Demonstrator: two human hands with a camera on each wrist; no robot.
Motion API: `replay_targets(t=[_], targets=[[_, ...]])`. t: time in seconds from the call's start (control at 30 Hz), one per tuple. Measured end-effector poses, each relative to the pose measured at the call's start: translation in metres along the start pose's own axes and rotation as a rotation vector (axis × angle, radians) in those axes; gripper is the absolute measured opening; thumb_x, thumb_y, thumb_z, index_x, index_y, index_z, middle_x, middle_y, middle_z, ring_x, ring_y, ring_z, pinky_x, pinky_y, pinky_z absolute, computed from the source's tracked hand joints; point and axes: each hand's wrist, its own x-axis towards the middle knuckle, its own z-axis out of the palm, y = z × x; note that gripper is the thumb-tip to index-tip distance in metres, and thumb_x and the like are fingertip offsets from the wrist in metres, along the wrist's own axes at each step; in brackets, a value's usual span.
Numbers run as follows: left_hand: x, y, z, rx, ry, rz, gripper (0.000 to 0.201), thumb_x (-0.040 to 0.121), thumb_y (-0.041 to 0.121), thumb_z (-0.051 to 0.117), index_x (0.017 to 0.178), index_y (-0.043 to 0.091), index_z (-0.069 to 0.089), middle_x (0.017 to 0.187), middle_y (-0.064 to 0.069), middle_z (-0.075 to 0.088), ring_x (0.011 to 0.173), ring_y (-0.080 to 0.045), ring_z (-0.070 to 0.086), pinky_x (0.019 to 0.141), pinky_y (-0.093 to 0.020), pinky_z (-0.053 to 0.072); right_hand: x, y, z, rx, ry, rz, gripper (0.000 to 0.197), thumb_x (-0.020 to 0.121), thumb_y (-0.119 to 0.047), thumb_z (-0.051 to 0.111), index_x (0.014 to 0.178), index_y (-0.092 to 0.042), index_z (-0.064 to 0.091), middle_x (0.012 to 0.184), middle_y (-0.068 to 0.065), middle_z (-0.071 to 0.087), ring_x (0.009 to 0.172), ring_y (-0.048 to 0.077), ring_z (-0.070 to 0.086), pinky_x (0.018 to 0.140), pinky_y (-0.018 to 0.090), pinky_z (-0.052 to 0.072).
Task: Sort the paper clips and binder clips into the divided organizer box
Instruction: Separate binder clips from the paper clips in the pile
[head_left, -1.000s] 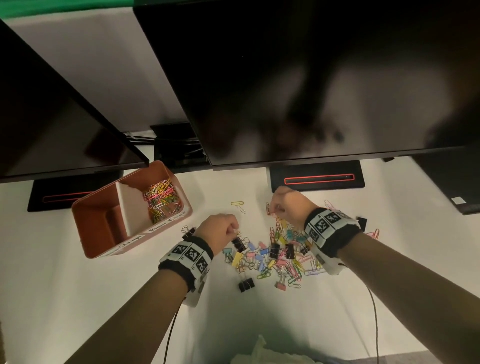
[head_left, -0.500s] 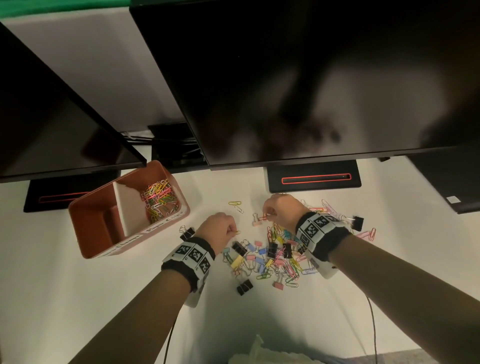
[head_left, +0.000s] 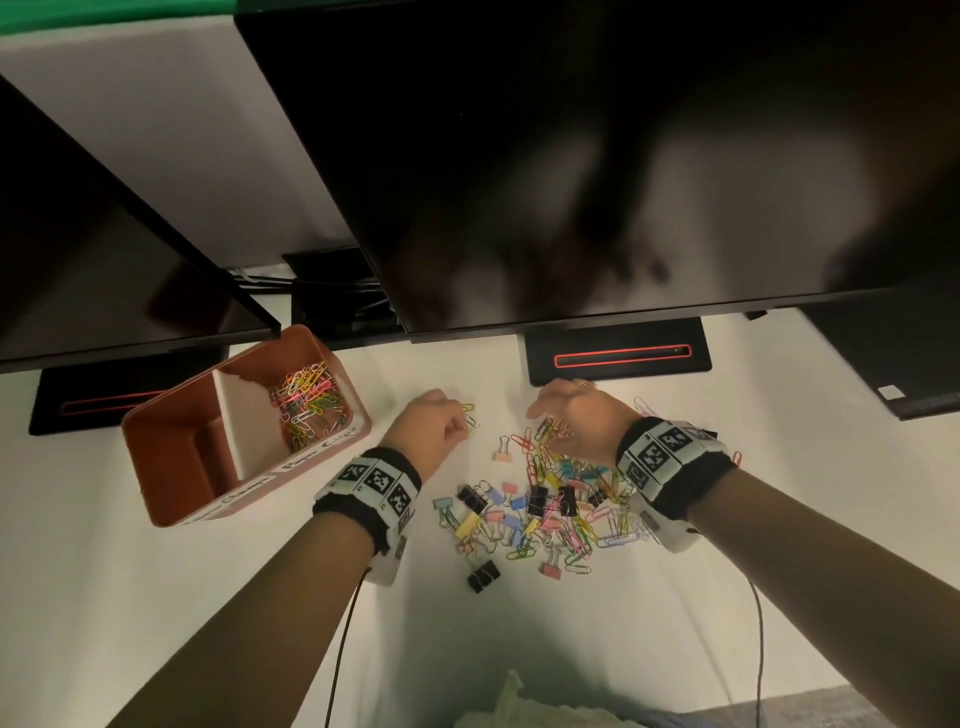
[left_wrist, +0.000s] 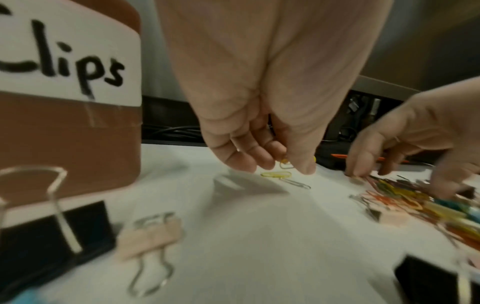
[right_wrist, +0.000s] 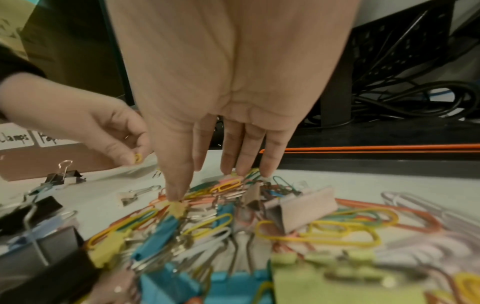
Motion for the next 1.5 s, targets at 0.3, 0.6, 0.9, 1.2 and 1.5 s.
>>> replay_targets(t=[0.3, 0.6, 0.9, 1.2, 1.5], targets=[[0.023, 0.004, 0.0, 0.0, -0.01, -0.106, 0.029, 0.086, 0.015, 0.061, 0.114, 0.014, 0.056, 0.094, -0.004, 0.058, 0.09, -0.02, 0.055, 0.085, -0.029, 0.046, 0.009, -0.004, 0.001, -0.032, -0.139, -0.071, 0.029, 0.085, -0.016, 0.061, 0.115, -0.02, 0.06, 0.117, 0.001, 0.051, 0.106, 0.02, 0.051, 0.093, 0.031, 0.044], [0.029, 0.004, 0.003, 0.094, -0.055, -0.045, 0.01, 0.087, 0.014, 0.059, 0.093, 0.008, 0.064, 0.102, -0.009, 0.055, 0.098, -0.024, 0.051, 0.088, -0.036, 0.045, 0.01, -0.006, 0.006, 0.067, -0.164, 0.04, 0.014, 0.083, -0.017, 0.066, 0.097, -0.015, 0.067, 0.099, 0.002, 0.064, 0.085, 0.014, 0.054, 0.075, 0.022, 0.043], [0.016, 0.006, 0.007, -0.025, -0.025, -0.045, 0.011, 0.086, 0.011, 0.06, 0.094, 0.007, 0.065, 0.096, -0.011, 0.064, 0.089, -0.024, 0.06, 0.083, -0.03, 0.048, -0.001, -0.003, 0.001, 0.088, -0.102, 0.05, 0.017, 0.085, -0.02, 0.064, 0.1, -0.013, 0.068, 0.099, 0.003, 0.062, 0.082, 0.013, 0.05, 0.074, 0.022, 0.04], [0.0, 0.054, 0.02, 0.032, -0.343, 0.175, 0.032, 0.089, 0.013, 0.056, 0.12, 0.016, 0.059, 0.099, -0.006, 0.065, 0.09, -0.019, 0.06, 0.088, -0.03, 0.049, -0.015, 0.011, -0.016, 0.231, 0.064, 0.143, 0.015, 0.083, -0.019, 0.066, 0.096, -0.011, 0.067, 0.094, 0.005, 0.068, 0.081, 0.014, 0.058, 0.075, 0.022, 0.043], [0.002, 0.064, 0.033, 0.237, -0.394, 0.212, 0.029, 0.091, 0.011, 0.052, 0.12, 0.011, 0.051, 0.107, -0.012, 0.056, 0.095, -0.026, 0.056, 0.087, -0.034, 0.048, -0.023, 0.02, -0.018, 0.201, 0.094, 0.219, 0.016, 0.083, -0.025, 0.066, 0.095, -0.015, 0.067, 0.082, -0.004, 0.061, 0.072, 0.009, 0.054, 0.063, 0.016, 0.039]])
